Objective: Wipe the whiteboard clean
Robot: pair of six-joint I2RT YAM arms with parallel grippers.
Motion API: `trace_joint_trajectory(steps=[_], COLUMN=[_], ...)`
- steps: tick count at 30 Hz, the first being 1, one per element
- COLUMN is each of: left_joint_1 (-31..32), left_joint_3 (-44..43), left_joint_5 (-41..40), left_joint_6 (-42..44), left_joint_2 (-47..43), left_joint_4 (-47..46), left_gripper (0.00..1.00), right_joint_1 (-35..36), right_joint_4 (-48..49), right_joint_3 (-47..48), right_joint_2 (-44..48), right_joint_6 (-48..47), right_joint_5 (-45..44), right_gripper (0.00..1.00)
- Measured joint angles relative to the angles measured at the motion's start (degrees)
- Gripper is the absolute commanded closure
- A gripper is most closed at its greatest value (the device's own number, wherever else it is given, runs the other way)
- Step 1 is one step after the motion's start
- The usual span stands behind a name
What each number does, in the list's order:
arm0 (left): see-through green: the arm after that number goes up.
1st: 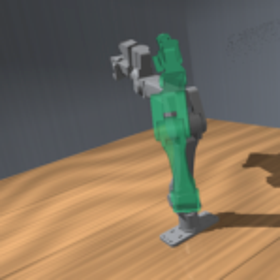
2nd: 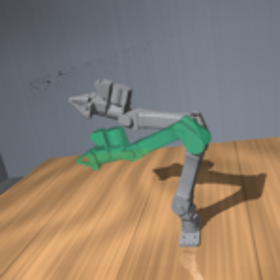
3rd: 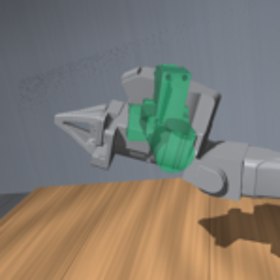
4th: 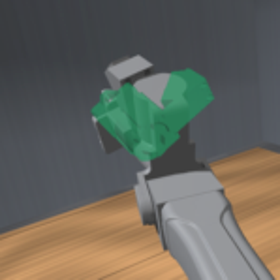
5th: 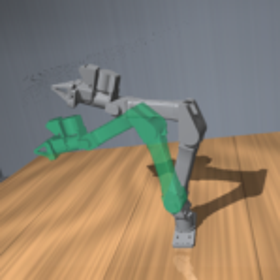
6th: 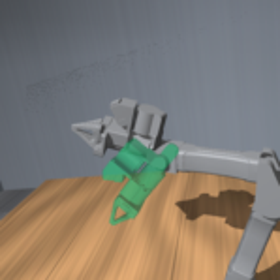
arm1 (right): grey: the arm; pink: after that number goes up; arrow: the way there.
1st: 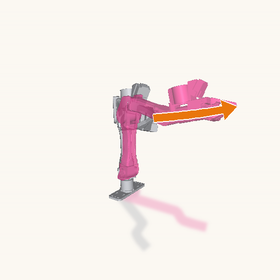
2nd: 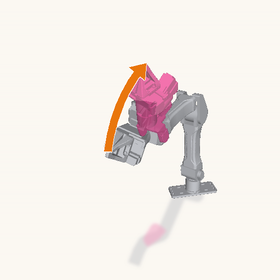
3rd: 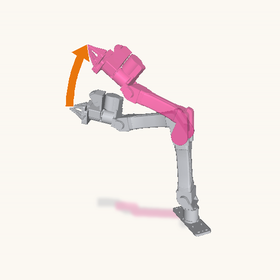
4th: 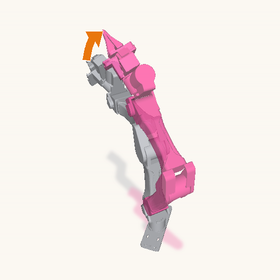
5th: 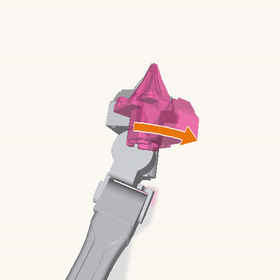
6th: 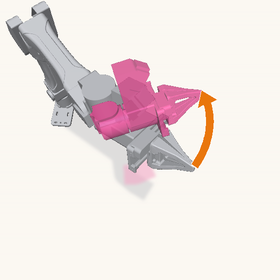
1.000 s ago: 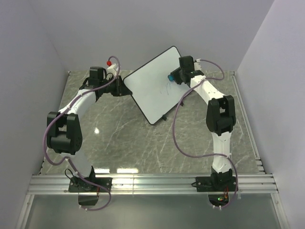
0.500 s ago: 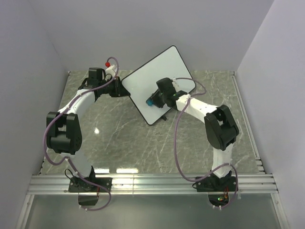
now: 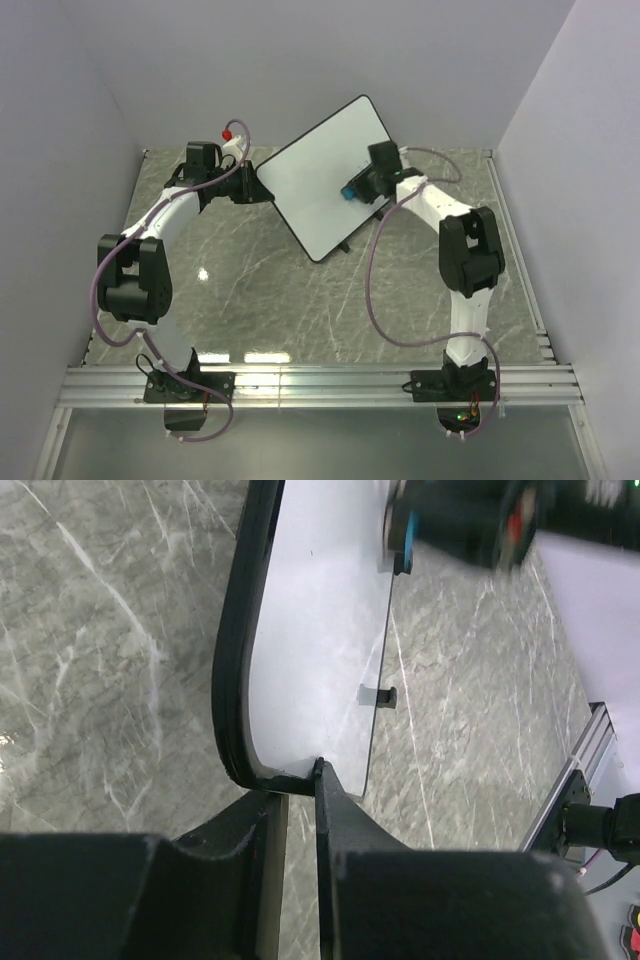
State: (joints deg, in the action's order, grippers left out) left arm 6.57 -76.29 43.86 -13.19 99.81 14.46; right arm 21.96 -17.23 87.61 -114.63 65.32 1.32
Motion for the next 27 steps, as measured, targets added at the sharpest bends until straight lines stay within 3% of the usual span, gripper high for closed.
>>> trace_joint_trajectory(steps=[7, 13, 17, 22, 27], left_joint_1=[0.2, 0.72, 0.72, 0.63, 0.48], left_joint_3=[0.44, 1.07, 1.05, 0.85, 0.85], left_joint_5=[0.52, 1.77, 2.27, 2.4, 1.9], left_joint_6=[-0.09, -1.25, -1.33, -1.25, -1.05], left_joint_2=[-0.66, -1.84, -1.86, -1.84, -1.75], left_joint_4=[-0.17, -0.9, -0.81, 0.04, 0.46], left_gripper=[1.0, 1.0, 1.0, 1.0, 1.0], right_joint_1=[-10.25, -12.57, -12.2, -9.94, -3.13], right_joint_4=[-1.68, -1.7, -0.07, 6.08, 9.57], right_joint_3=[13.84, 21.66, 20.39, 10.01, 0.61], right_joint_2=[-9.53, -15.98, -15.5, -9.86, -2.34], right_joint_6=[-5.03, -6.29, -5.73, -3.39, -0.79], right_joint_5=[-0.85, -0.28, -0.42, -1.09, -0.57], right_gripper=[1.0, 1.0, 1.0, 1.0, 1.0])
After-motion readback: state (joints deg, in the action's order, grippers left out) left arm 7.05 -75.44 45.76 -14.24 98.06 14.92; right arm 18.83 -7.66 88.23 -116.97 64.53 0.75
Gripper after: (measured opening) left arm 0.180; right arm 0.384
